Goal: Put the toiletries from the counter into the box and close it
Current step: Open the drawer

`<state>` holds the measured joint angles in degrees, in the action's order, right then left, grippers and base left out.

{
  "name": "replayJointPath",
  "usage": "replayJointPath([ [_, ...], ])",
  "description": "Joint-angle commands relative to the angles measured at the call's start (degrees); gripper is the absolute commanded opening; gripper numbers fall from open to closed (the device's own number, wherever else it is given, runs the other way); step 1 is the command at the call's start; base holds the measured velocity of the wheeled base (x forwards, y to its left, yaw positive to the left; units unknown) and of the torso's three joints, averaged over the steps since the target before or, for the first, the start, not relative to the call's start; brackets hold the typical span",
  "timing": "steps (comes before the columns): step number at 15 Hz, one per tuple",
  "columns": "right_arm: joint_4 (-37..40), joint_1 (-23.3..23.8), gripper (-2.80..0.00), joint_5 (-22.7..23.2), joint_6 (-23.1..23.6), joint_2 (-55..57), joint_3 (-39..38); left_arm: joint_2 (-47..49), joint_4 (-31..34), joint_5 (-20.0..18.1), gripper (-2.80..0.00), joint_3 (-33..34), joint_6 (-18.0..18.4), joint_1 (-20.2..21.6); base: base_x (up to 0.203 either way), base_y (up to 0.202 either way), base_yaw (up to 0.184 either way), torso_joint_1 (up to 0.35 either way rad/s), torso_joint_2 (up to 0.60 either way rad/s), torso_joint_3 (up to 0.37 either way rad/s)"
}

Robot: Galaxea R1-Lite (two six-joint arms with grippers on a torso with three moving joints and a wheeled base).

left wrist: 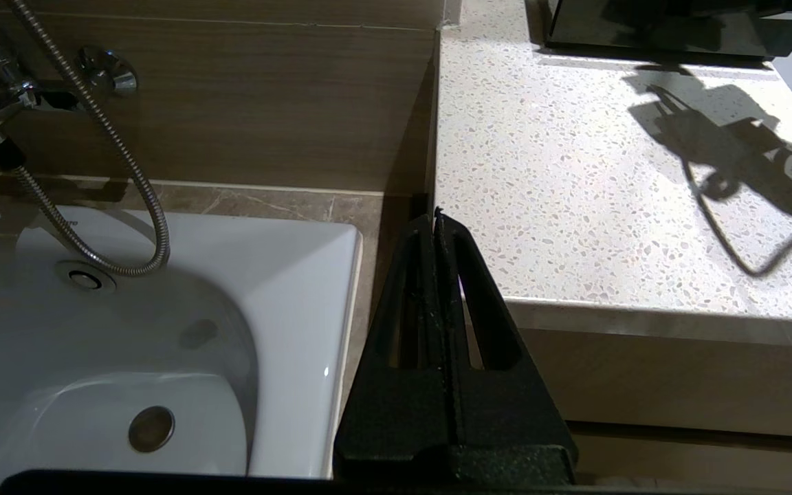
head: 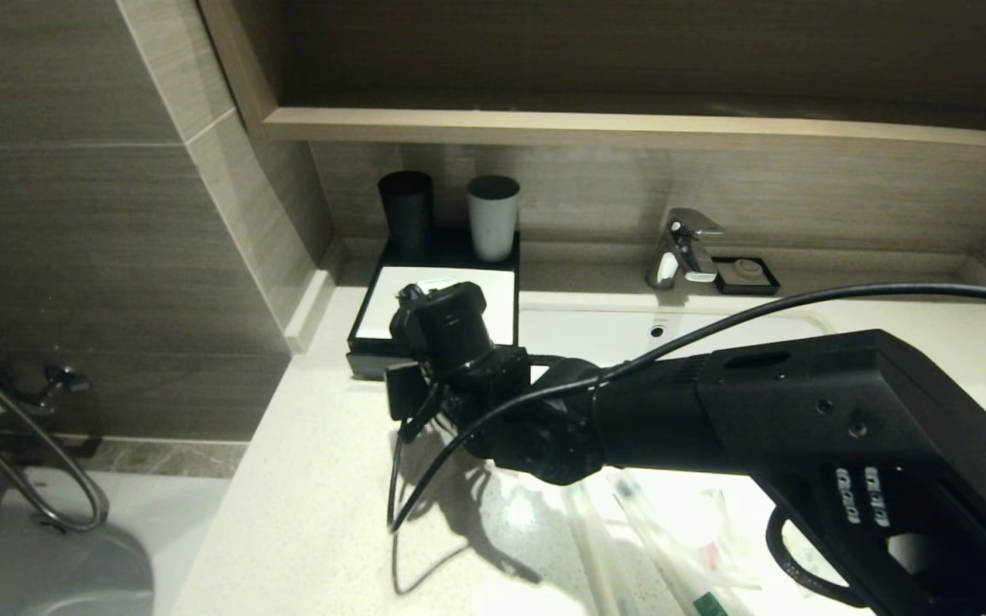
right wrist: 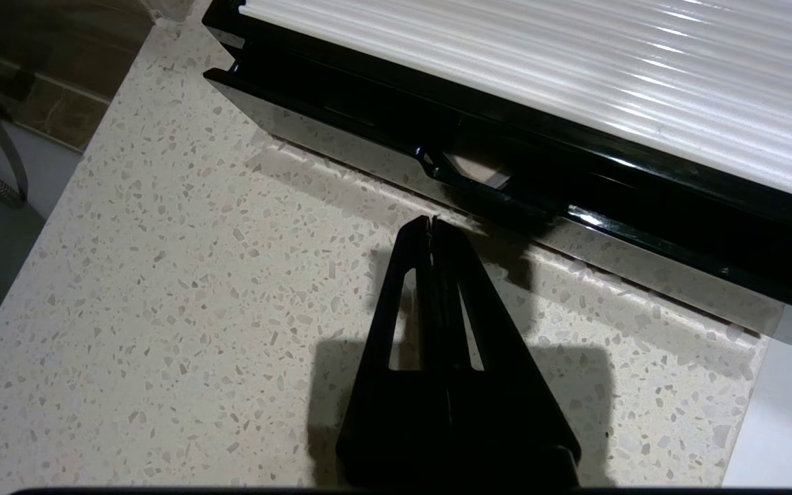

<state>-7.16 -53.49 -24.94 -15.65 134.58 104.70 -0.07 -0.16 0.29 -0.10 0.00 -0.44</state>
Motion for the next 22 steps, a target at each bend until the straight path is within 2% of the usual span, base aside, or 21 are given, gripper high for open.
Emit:
replayJointPath([
  [1, -0.05, -0.03, -2.80, -0.39, -0.07, 0.69, 0.34, -0.01, -0.02, 0.06, -2.80, 0.01, 0.00, 0.00, 0.000, 0.000, 0.000, 0.000, 0.00, 0.000],
  [15, -0.05, -0.03, -2.80, -3.36, 1.23, 2.35, 2.44, -0.01, -0.02, 0.06, -2.80, 0.01, 0.00, 0.00, 0.000, 0.000, 0.000, 0.000, 0.00, 0.000],
  [22, -0.05, 0.05, -2.80, -3.36, 1.23, 2.44, 2.93, -0.01, -0.02, 0.06, -2.80, 0.01, 0.00, 0.00, 0.000, 0.000, 0.000, 0.000, 0.00, 0.000],
])
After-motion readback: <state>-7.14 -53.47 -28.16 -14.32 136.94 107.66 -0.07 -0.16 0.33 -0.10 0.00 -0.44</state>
